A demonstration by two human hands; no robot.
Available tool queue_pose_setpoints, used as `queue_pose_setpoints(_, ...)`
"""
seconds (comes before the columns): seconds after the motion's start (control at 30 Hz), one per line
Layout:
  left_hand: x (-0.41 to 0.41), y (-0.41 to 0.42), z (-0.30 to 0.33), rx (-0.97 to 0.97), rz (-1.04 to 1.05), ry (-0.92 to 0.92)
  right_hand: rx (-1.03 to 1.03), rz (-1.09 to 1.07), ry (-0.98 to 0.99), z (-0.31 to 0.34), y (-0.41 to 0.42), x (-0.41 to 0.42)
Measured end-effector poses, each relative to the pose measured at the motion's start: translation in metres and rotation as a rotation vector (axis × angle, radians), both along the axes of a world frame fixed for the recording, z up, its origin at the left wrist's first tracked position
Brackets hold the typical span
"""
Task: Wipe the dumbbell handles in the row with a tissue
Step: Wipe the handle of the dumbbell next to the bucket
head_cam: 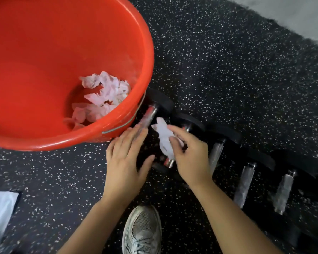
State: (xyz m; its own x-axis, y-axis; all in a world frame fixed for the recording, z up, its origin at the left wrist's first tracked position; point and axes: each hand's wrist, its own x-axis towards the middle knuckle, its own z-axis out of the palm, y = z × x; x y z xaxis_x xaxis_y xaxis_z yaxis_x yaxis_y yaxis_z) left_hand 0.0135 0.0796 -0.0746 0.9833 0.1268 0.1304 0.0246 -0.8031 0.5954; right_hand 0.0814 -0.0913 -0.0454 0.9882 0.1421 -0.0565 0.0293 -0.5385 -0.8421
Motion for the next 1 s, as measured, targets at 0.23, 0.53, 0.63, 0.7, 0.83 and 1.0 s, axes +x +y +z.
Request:
queue_pose_setpoints(0.23,-0.009,0.015,-0.017,-0.007,0.097,0.043,-0.202,0.151,-0.162,-0.023,0.038,0.058)
queue_pose_setpoints(0.53,-0.014,0.025,-0.029,-0.042,0.118,0.053,-0.506,0.334,-0.14,-0.053,0.054,0.06)
queue_pose_setpoints(0.63,-0.015,0.023,-0.031,-0.063,0.131,0.049,-0.582,0.364,-0.079,-0.055,0.056,0.053)
queue_pose_setpoints(0.7,-0.015,0.023,-0.031,-0.068,0.135,0.052,-0.533,0.39,-0.037,-0.058,0.055,0.049)
queue_pose_setpoints(0.83,-0.014,0.023,-0.03,-0.088,0.138,0.028,-0.452,0.576,-0.032,-0.061,0.051,0.041)
queue_pose_setpoints(1.0,-0.016,0.022,-0.031,-0.11,0.148,0.007,-0.476,0.874,-0.019,-0.063,0.049,0.05)
